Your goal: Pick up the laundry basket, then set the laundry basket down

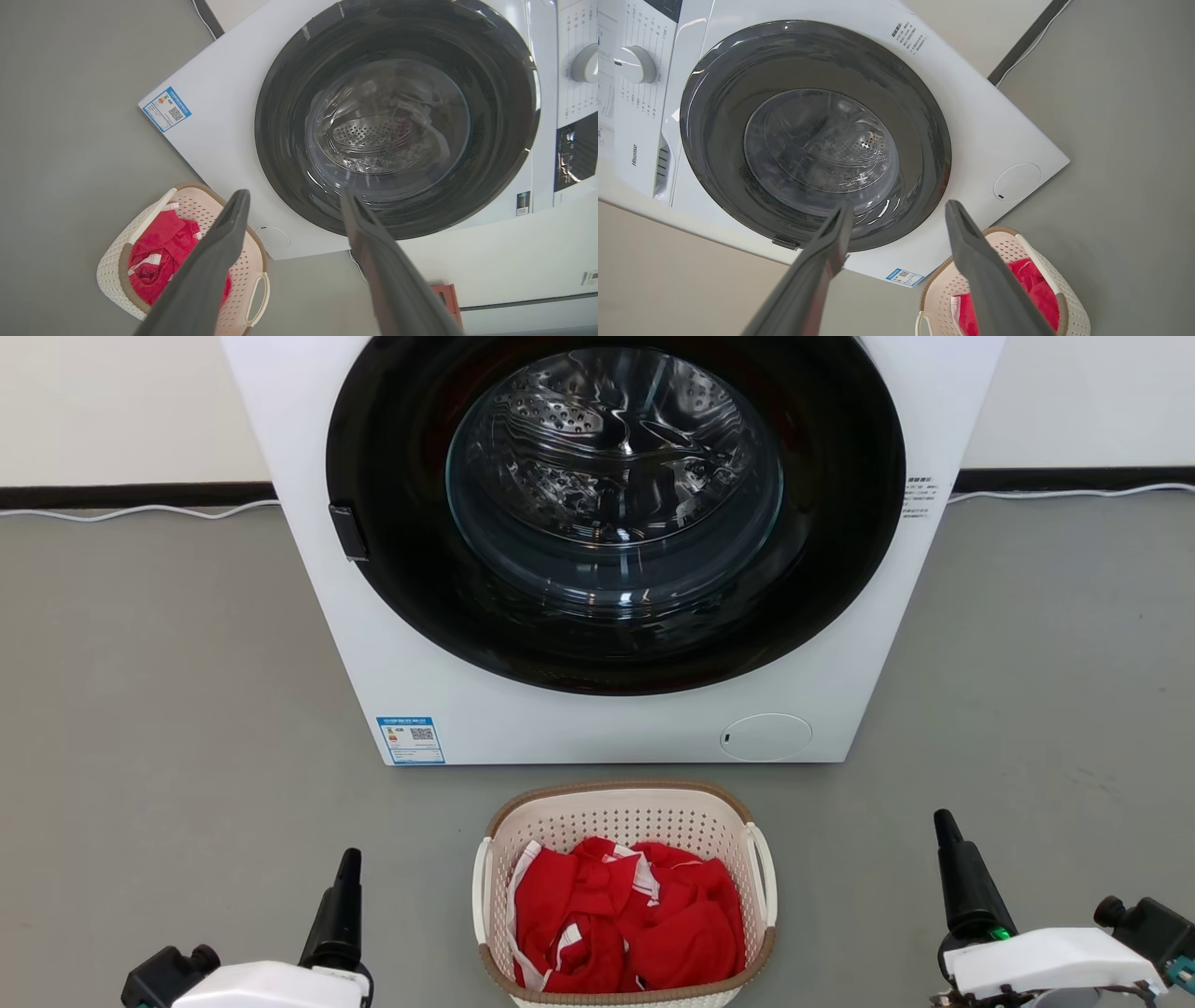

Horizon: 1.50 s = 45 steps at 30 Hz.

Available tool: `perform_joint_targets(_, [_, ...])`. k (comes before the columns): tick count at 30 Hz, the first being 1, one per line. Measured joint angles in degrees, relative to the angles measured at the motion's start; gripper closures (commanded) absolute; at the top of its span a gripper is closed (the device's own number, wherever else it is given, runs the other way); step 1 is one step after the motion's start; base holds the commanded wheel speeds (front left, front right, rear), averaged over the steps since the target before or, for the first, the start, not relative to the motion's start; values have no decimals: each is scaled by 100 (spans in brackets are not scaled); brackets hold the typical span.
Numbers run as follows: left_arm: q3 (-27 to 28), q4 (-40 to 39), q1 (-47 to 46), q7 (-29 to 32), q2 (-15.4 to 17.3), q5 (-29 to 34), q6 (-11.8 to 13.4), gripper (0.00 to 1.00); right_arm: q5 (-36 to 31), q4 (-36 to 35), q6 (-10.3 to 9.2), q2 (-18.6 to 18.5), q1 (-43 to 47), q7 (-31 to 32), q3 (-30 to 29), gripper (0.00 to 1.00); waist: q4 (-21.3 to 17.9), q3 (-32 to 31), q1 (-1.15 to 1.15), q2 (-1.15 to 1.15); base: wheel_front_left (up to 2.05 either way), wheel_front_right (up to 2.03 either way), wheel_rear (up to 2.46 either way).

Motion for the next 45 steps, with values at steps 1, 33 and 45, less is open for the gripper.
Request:
perform_joint_targets(1, [-21, -8, 0, -9, 0, 92, 34, 0, -99, 0, 0, -7, 0, -37, 20, 0, 2, -2, 0, 0, 0, 0, 0])
perform_joint_targets(33, [-509, -88, 4, -520, 31, 3004, 631, 0, -2716, 270, 5, -146, -102, -548, 324, 0, -23, 18, 0, 0, 0, 0, 0])
perform_joint_targets(45, [-594, -131, 6, -720, 41, 3864, 808, 0, -3543, 390, 7, -163, -209, -754, 401, 0, -13, 3, 0, 0, 0, 0, 0])
